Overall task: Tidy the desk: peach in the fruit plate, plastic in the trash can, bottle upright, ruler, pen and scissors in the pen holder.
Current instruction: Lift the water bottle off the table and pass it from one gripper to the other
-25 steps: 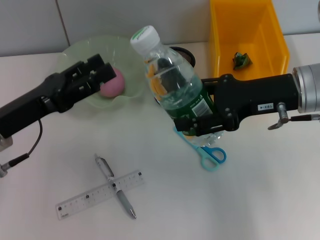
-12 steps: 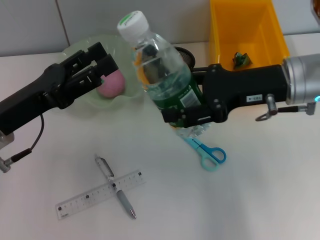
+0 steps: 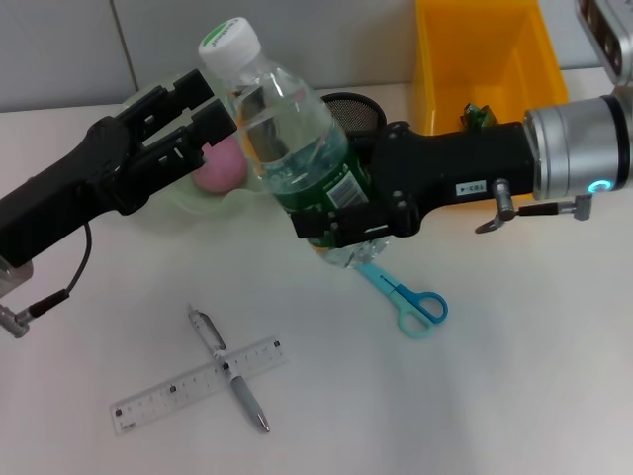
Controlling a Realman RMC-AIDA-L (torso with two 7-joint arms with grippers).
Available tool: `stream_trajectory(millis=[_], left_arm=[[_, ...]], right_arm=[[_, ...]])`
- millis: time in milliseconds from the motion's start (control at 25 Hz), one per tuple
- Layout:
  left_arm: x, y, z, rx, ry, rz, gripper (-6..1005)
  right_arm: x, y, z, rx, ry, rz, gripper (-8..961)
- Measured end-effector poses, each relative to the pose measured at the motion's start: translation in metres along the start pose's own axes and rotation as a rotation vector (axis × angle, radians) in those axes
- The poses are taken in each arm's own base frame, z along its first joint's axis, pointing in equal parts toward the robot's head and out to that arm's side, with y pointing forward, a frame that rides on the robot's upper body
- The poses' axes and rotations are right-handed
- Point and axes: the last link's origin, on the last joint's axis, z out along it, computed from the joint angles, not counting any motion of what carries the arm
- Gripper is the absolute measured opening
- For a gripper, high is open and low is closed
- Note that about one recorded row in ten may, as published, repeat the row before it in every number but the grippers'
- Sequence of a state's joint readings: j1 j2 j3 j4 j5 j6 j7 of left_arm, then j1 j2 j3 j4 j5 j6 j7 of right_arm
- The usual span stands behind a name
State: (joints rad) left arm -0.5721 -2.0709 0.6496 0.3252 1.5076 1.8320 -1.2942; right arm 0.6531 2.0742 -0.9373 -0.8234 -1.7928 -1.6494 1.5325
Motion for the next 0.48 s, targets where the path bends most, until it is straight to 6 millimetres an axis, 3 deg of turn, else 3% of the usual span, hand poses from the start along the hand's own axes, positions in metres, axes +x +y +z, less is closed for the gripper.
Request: stream_trajectory(millis=[480], left_arm=[[-0.0008,-0.0009,0.0015,0.005,0.005,0.018,794]], right_arm=[[0.0021,0.0014,0.0072,-0.027,0.006,0.016,772]])
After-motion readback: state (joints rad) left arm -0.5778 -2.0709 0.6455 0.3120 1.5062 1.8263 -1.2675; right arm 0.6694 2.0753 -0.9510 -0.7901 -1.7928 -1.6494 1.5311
